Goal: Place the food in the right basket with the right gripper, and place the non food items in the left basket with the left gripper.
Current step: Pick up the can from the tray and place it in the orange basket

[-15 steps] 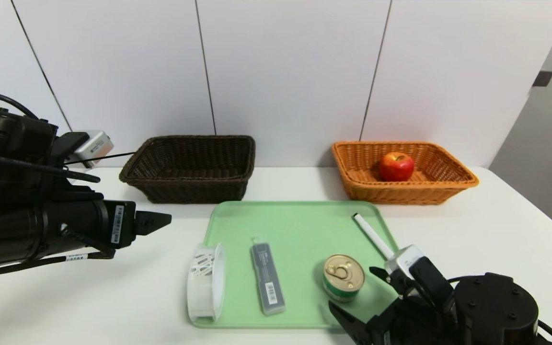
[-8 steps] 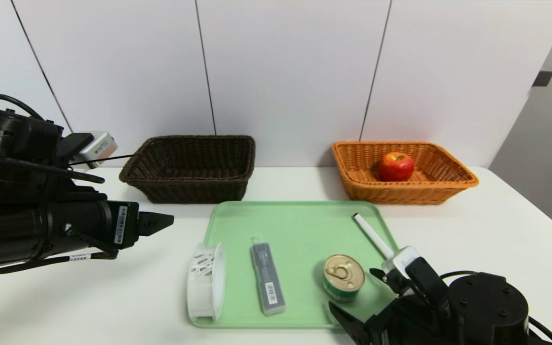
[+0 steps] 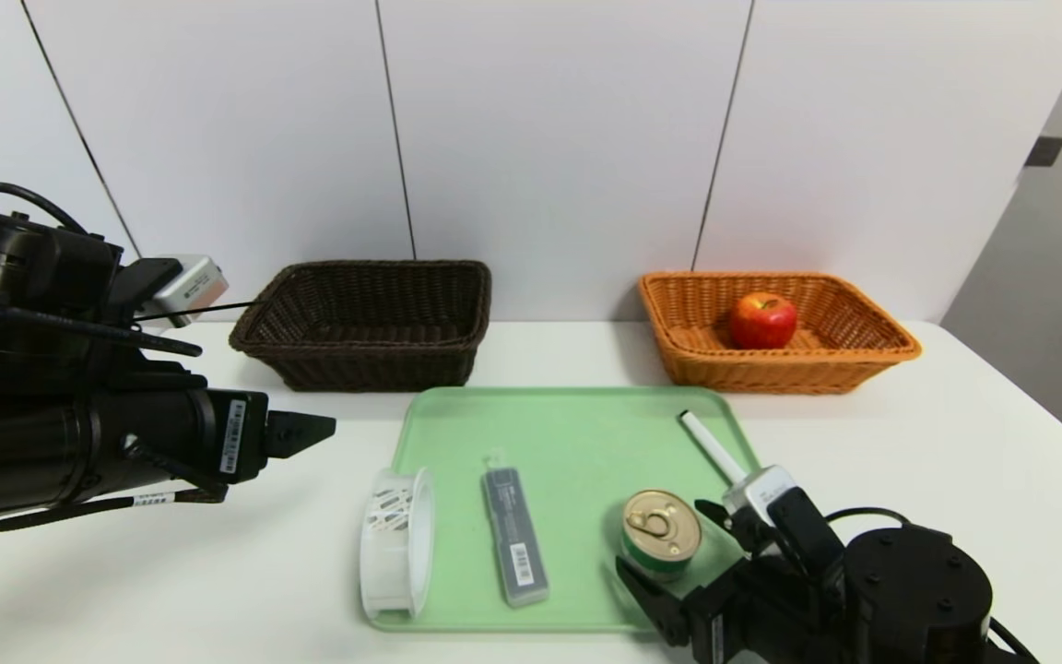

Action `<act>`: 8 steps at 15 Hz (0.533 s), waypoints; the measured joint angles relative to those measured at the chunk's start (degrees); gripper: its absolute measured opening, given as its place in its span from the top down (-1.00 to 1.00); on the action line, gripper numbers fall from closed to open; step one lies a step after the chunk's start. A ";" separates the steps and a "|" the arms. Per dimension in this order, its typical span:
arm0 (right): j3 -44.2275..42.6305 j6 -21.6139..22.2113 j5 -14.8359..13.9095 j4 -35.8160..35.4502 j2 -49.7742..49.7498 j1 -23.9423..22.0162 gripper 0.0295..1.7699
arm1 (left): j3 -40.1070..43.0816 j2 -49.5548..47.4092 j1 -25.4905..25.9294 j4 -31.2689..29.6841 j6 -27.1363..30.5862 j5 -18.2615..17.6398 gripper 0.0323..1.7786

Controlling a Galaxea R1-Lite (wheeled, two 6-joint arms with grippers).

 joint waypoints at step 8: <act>-0.15 0.74 -0.33 -1.41 3.29 -0.23 -0.92 | 0.11 -0.06 -1.60 0.05 -0.05 0.24 -0.90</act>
